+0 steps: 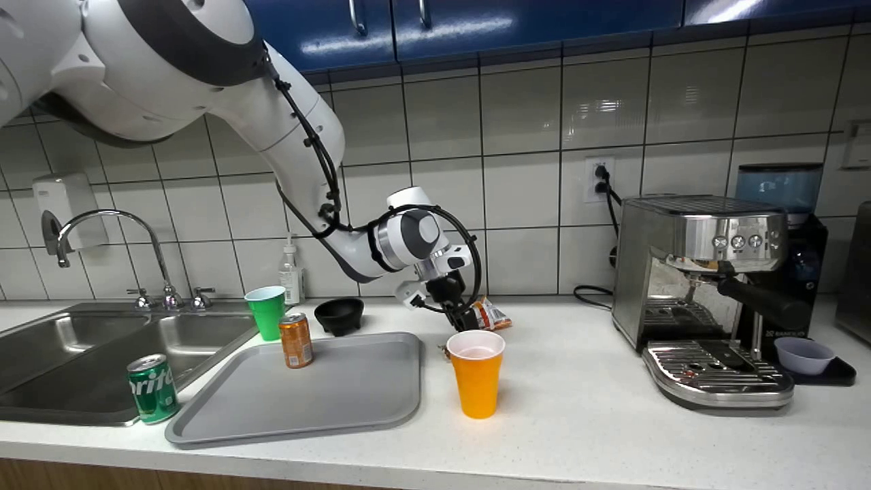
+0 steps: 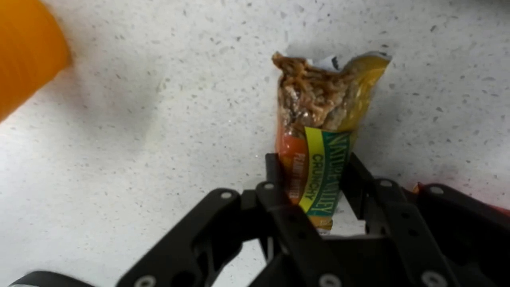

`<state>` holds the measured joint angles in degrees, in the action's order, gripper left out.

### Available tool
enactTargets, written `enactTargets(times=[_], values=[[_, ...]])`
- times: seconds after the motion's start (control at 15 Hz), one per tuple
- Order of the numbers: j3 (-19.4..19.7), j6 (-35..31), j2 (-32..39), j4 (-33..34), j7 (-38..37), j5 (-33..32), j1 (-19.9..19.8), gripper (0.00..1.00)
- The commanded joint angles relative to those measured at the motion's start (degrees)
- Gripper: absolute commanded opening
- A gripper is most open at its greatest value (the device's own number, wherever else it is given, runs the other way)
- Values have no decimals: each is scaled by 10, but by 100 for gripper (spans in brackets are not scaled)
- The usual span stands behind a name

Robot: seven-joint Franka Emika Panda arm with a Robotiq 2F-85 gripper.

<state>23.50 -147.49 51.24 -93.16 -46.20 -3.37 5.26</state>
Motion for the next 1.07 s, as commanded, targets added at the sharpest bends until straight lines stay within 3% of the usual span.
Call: enactTargets(times=[0.0, 1.0], values=[[-2, 20, 3, 19, -13, -4, -5, 16], [2, -20, -62, -38, -13, -29, 43, 16]])
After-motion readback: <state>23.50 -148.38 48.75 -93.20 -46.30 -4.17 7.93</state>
